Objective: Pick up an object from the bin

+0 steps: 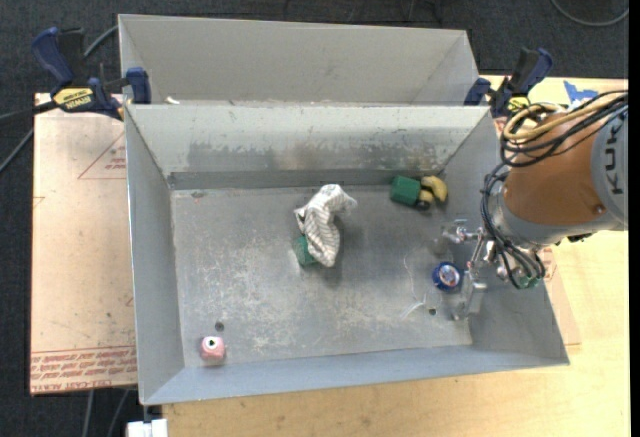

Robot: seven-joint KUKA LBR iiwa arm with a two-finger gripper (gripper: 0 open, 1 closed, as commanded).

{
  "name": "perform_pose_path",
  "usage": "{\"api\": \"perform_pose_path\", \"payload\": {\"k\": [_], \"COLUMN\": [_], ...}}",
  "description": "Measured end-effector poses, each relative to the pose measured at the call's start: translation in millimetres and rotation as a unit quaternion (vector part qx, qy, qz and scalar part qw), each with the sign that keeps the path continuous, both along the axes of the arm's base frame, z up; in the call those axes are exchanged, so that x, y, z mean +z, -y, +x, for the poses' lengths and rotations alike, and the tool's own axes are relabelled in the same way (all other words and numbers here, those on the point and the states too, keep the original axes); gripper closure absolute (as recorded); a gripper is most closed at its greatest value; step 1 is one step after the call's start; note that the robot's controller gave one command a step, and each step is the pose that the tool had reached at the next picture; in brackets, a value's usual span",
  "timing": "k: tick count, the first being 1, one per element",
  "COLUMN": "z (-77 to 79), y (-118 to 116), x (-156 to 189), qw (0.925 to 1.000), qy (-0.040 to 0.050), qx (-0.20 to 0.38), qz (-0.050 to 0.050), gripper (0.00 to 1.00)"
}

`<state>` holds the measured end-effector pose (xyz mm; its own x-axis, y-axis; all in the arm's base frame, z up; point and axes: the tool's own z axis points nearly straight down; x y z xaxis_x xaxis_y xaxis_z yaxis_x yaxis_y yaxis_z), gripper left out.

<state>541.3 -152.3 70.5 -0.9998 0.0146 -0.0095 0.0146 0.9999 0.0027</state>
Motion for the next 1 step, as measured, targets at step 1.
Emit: {"api": "perform_pose_path", "payload": {"k": [1], "z": [4.0], "y": [-2.7], "x": [0.5], "qw": [0.9962], "qy": [0.0027], "qx": [0.087], "qz": [-0.001], "gripper": [1.0]}}
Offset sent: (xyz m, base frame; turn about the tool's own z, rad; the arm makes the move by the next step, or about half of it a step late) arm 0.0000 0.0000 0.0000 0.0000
